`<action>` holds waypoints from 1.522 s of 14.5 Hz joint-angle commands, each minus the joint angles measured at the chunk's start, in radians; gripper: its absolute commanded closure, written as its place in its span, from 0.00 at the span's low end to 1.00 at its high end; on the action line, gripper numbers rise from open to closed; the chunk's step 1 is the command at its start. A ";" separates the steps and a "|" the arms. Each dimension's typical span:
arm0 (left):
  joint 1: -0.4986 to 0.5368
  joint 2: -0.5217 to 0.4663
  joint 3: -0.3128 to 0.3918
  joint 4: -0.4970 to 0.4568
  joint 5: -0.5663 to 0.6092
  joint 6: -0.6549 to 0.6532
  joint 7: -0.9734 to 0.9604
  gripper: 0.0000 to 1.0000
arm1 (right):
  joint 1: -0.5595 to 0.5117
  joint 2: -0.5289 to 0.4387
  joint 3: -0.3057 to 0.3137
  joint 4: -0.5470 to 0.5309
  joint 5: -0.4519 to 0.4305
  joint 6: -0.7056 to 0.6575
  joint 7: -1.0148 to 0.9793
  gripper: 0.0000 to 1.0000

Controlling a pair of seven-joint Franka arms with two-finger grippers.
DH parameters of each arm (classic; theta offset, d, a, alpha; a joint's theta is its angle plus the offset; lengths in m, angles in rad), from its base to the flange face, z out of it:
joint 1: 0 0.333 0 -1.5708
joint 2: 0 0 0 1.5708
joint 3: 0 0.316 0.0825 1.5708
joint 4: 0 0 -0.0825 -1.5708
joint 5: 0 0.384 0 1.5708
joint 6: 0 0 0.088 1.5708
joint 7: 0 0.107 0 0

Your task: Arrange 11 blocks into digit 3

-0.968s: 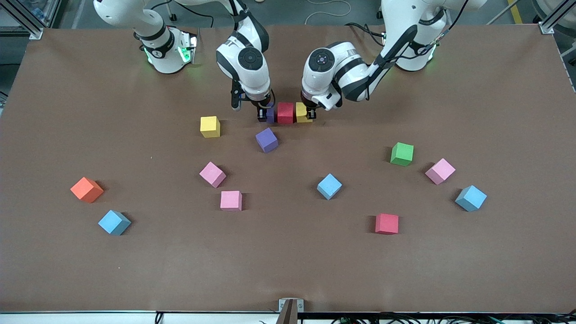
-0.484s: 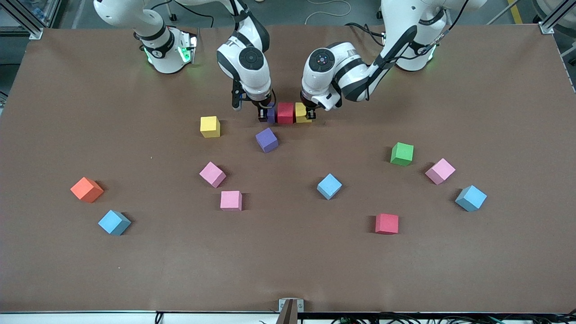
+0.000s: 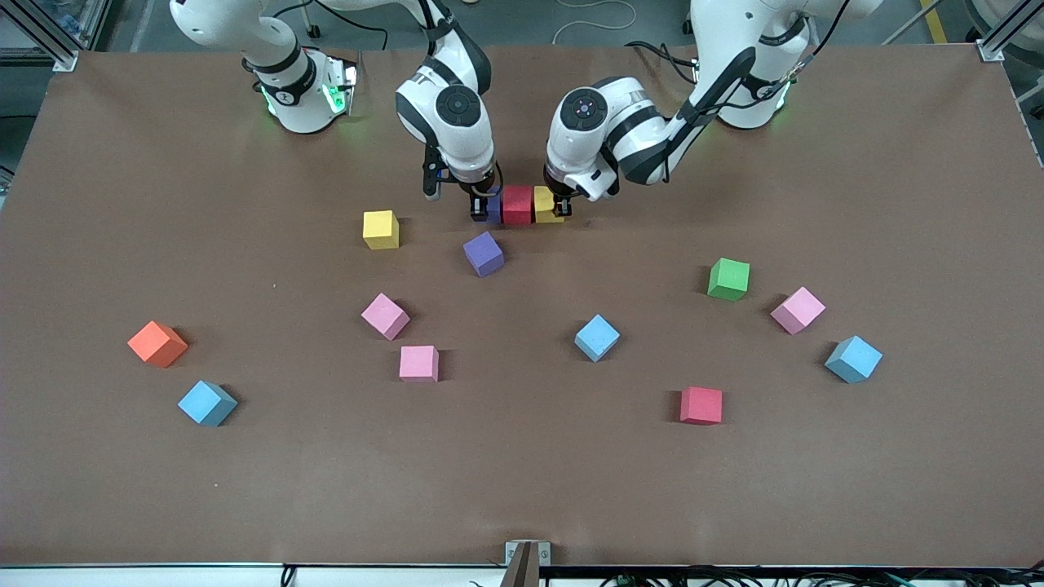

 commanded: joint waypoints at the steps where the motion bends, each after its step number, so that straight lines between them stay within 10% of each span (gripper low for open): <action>1: -0.005 0.015 0.002 0.009 -0.005 0.021 -0.014 0.72 | 0.025 0.028 -0.005 0.019 0.021 0.016 0.018 0.99; 16: -0.009 0.038 0.002 0.025 -0.005 0.033 -0.014 0.69 | 0.025 0.034 -0.005 0.027 0.021 0.014 0.021 0.91; 22: -0.009 0.040 0.002 0.026 -0.005 0.033 -0.013 0.55 | 0.024 0.034 -0.005 0.028 0.021 0.014 0.017 0.49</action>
